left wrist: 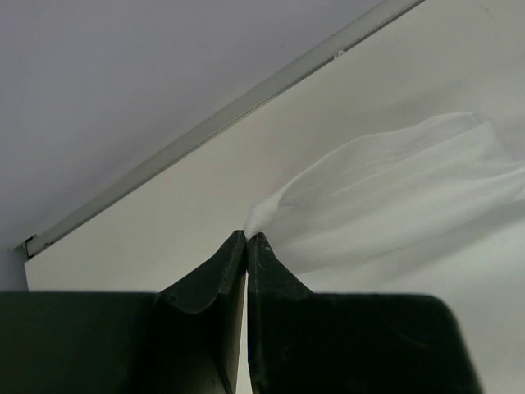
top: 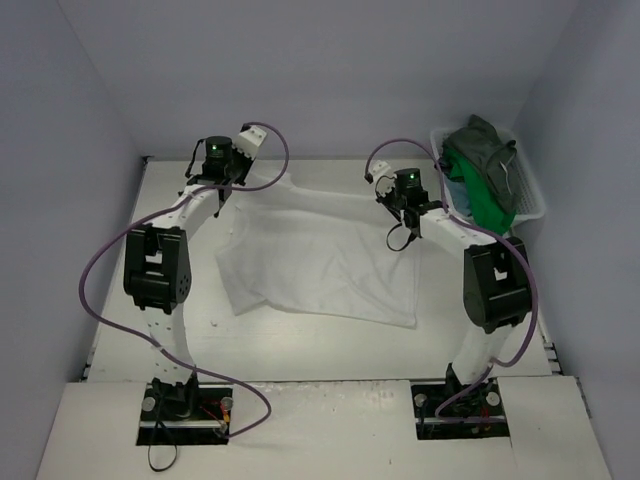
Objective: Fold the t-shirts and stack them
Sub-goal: Flatten the tshirt out
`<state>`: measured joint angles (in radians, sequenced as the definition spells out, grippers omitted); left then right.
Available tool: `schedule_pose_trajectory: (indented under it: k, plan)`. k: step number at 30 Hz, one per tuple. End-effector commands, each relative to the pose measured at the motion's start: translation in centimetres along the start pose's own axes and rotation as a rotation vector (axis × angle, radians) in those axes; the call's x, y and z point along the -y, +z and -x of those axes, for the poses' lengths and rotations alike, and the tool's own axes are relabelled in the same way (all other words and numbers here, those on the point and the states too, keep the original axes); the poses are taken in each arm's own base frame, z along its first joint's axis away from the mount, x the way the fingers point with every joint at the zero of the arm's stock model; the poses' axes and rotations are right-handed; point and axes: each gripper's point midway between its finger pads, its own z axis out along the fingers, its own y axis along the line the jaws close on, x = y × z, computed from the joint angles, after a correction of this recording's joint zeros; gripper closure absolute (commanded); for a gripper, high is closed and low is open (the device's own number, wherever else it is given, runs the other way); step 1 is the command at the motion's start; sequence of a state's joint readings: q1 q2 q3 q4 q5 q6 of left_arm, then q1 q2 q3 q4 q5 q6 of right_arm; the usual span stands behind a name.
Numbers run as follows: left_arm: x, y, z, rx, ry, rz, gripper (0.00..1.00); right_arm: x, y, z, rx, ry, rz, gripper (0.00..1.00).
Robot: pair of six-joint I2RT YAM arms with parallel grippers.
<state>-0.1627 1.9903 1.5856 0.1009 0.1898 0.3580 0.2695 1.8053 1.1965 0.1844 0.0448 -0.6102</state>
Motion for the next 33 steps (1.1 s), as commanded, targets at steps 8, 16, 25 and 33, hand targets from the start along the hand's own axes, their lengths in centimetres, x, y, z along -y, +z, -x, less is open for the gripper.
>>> schedule_pose_trajectory:
  k: [8,16,25,33]
  plan:
    - [-2.5,-15.2,19.3,0.389,0.052,0.069,1.0,6.7,-14.6,11.5,0.365,0.116,-0.072,1.0]
    - [0.6,-31.1,24.4,0.519,-0.014,0.008,1.0,8.3,-30.1,12.1,0.6,0.179,-0.198,1.0]
    - [1.9,-42.8,21.8,0.608,-0.022,-0.081,1.0,5.5,-35.2,10.8,0.647,0.153,-0.073,1.0]
    - [2.9,-46.0,23.2,0.661,-0.049,-0.149,1.0,5.8,-35.2,11.3,0.668,0.178,-0.084,1.0]
